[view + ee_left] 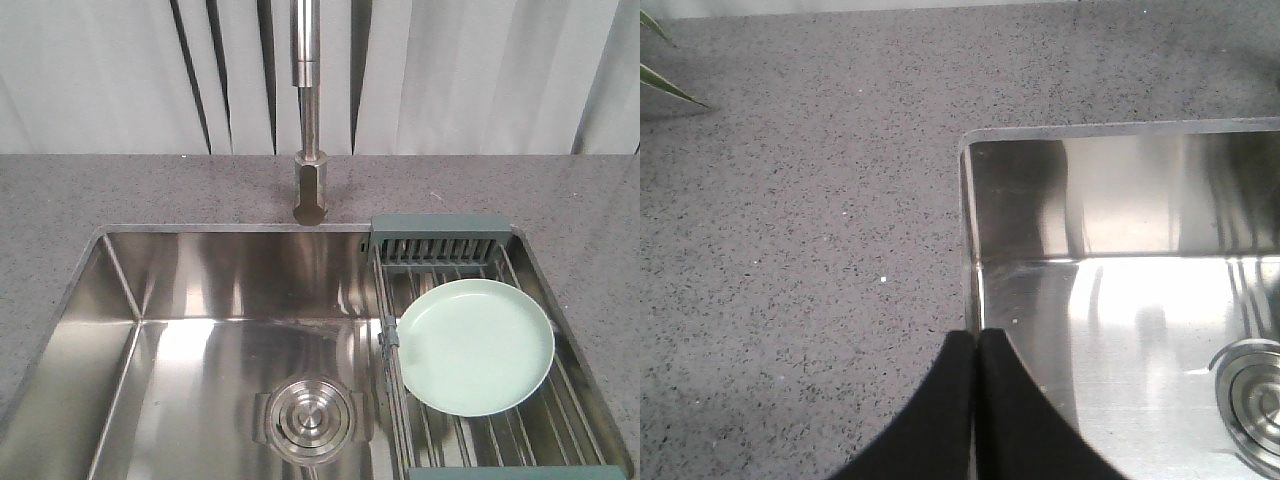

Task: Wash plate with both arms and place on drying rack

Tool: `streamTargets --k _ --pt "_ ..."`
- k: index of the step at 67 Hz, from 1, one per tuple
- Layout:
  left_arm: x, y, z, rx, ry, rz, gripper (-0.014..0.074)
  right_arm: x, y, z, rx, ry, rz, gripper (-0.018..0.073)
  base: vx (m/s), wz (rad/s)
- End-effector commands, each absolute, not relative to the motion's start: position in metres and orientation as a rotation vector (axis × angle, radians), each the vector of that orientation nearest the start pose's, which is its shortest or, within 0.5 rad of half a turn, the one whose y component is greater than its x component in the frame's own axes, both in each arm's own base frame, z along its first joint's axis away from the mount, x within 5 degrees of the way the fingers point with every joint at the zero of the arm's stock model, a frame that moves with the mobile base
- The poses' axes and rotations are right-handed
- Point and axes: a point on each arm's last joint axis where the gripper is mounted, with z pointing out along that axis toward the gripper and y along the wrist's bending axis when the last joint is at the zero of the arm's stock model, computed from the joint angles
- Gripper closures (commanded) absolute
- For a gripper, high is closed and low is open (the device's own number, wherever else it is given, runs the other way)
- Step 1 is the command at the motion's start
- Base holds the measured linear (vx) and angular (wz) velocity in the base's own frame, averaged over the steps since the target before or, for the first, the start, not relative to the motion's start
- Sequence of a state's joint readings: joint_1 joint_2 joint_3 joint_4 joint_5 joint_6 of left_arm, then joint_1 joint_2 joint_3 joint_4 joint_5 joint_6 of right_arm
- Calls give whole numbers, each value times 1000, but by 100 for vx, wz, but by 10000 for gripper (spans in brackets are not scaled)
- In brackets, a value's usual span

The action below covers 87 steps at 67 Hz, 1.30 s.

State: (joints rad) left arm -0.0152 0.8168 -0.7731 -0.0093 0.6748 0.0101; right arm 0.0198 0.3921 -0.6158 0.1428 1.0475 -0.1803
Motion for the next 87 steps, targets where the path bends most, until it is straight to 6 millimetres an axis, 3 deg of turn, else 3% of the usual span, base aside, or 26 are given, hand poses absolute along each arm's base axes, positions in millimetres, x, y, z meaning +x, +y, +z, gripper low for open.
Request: streamTargets --k 1,43,52,59,68,78,87 --pt "153 -3 350 10 2100 -18 603 57 12 315 -203 2215 88 240 0 0" --pt "151 -3 352 13 2087 -23 603 57 12 315 -203 2215 88 240 0 0" --pt "134 -2 346 7 2016 -16 603 57 12 315 -203 2215 89 240 0 0" --pt "113 -1 327 1 1922 -13 603 57 12 315 -203 2215 89 240 0 0" --pt "88 -1 289 0 1797 -13 603 57 12 315 -203 2216 89 240 0 0" --pt "70 -1 251 -1 1702 -13 603 57 12 315 -203 2216 89 240 0 0" --pt "60 0 230 -1 1627 -13 603 57 12 315 -203 2216 89 240 0 0"
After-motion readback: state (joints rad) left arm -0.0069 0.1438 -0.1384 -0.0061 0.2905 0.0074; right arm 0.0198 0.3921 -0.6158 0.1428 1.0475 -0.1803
